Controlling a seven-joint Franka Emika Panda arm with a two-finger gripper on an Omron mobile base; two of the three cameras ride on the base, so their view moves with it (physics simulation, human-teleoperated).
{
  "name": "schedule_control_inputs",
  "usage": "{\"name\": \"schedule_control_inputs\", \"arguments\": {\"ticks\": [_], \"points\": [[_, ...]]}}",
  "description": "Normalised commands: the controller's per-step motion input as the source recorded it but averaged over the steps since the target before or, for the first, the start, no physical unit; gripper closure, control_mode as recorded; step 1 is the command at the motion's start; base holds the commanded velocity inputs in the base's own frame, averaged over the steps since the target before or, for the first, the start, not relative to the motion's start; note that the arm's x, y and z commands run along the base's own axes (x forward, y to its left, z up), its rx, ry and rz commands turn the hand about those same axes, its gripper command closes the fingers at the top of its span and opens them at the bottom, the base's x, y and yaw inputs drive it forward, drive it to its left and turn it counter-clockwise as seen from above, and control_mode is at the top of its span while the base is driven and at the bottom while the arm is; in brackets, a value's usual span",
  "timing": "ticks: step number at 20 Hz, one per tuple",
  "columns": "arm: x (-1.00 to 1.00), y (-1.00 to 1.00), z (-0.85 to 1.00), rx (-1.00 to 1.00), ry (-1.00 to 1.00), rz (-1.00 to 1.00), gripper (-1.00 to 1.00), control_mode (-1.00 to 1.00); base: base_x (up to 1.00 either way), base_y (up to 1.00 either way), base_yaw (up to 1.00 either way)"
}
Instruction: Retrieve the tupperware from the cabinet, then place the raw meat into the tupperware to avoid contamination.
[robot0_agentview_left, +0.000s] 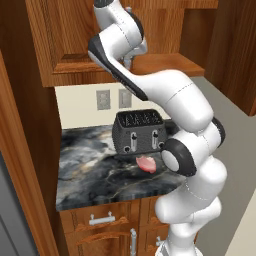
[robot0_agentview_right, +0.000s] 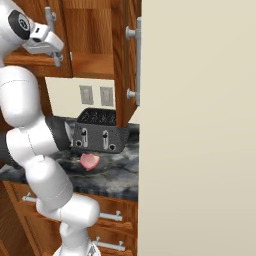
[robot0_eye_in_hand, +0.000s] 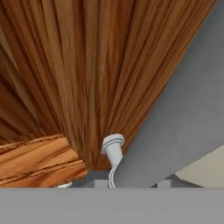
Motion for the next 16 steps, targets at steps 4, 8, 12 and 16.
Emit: {"name": "schedule_control_inputs", "arguments": {"ticks": [4,8,12,16], "points": [[-0.2,0.0,-0.12,0.0,-0.16,0.0,1.0,-1.0,0.0,0.0,0.0],[-0.53,0.07,-0.01,0.0,-0.1,0.02,1.0,-1.0,0.0,0.0,0.0],[-0.58,0.2,0.0,0.0,-0.1,0.06,1.0,-1.0,0.0,0.0,0.0],[-0.47,0.4,0.0,0.0,-0.06,0.03,1.0,-1.0,0.0,0.0,0.0]]}}
